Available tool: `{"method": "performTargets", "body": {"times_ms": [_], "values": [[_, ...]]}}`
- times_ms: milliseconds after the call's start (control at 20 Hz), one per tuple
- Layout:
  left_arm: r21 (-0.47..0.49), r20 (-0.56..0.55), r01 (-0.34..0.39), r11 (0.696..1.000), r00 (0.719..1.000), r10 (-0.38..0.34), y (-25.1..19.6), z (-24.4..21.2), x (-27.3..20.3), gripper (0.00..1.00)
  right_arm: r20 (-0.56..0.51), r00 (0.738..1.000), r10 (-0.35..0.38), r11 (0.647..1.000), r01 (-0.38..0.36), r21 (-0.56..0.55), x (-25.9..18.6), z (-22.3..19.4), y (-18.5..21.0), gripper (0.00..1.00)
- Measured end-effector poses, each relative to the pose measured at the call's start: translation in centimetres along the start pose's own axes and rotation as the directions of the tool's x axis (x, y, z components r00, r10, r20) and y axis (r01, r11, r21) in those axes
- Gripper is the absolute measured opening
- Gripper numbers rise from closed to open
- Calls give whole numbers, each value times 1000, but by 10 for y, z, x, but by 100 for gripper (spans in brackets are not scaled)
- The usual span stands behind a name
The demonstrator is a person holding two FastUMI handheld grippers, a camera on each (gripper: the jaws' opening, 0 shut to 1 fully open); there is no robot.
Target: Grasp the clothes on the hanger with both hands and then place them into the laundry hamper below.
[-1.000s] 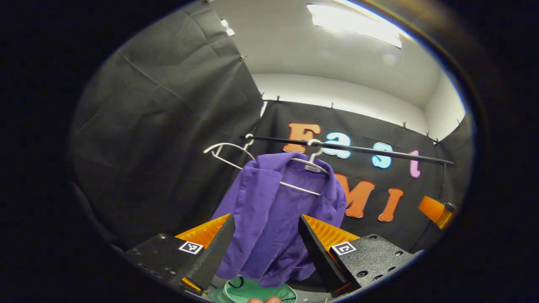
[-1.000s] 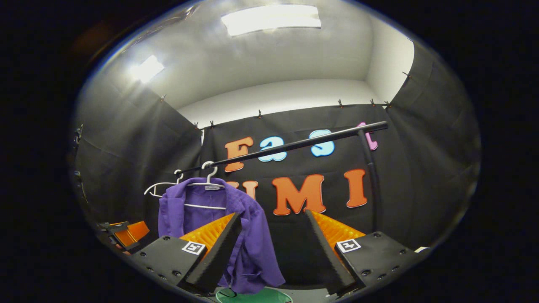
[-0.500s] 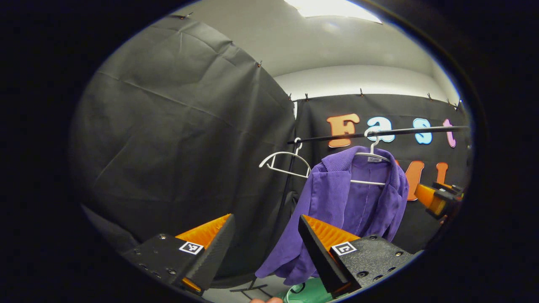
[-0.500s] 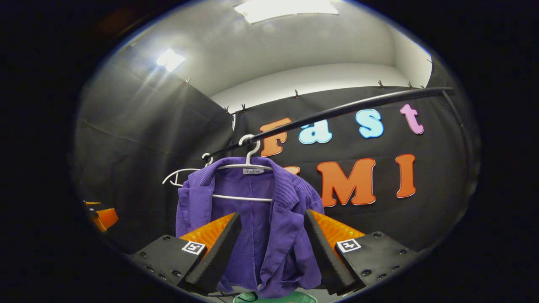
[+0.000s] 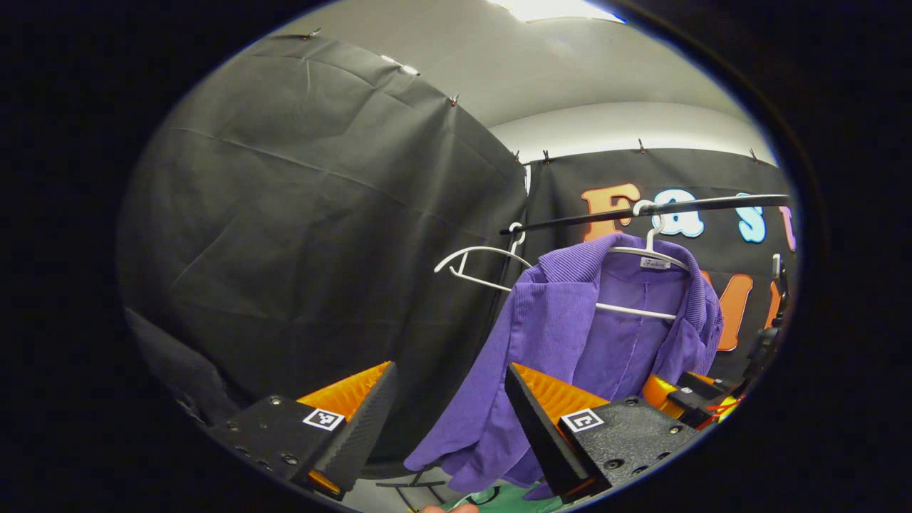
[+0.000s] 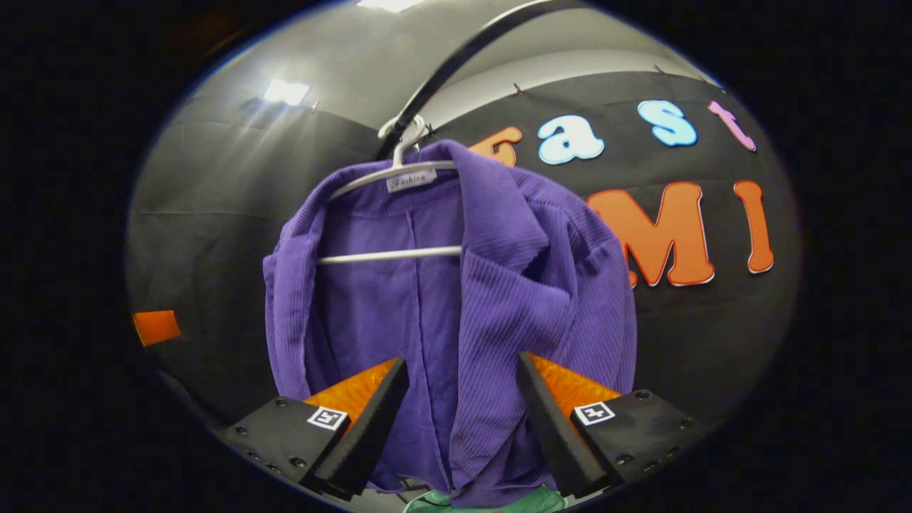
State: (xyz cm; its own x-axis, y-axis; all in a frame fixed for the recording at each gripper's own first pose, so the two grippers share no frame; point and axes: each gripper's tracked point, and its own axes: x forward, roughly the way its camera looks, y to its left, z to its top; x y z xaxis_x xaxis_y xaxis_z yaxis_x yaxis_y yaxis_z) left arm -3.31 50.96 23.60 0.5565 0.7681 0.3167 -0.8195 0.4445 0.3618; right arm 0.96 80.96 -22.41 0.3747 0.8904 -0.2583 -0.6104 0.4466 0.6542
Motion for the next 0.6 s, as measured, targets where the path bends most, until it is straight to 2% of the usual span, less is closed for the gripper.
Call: {"method": "performTargets", "body": {"times_ms": [50, 150, 250, 400, 450, 500, 550, 600], "values": [[5, 1, -4, 1000, 1000, 4, -5, -1, 0, 95, -12, 1000, -8, 1000, 8, 21, 4, -4, -6, 95], [26, -6, 4, 1000, 1000, -3, -19, -1, 4, 92, -32, 999, -25, 999, 26, 24, 6, -13, -17, 99], [42, 5, 42, 998, 999, -42, -36, 3, 11, 95, -8, 998, -55, 998, 55, 1, 14, -6, -29, 92], [49, 9, 144, 988, 989, -145, -62, 0, 30, 93, -10, 989, -147, 989, 147, 7, 10, -5, -60, 32], [50, -2, 169, 984, 986, -169, -65, -4, 38, 95, -7, 991, -131, 991, 131, 20, 10, -1, -57, 12], [48, -1, 184, 982, 983, -184, -68, -7, 42, 93, -11, 993, -117, 993, 117, 14, 9, 2, -56, 7], [40, 4, 202, 979, 979, -202, -73, -11, 47, 95, -9, 993, -115, 993, 115, -6, 3, 4, -55, 12], [27, -1, 224, 974, 975, -224, -80, -17, 57, 95, -5, 992, -123, 992, 123, -30, 0, 7, -57, 12]]}}
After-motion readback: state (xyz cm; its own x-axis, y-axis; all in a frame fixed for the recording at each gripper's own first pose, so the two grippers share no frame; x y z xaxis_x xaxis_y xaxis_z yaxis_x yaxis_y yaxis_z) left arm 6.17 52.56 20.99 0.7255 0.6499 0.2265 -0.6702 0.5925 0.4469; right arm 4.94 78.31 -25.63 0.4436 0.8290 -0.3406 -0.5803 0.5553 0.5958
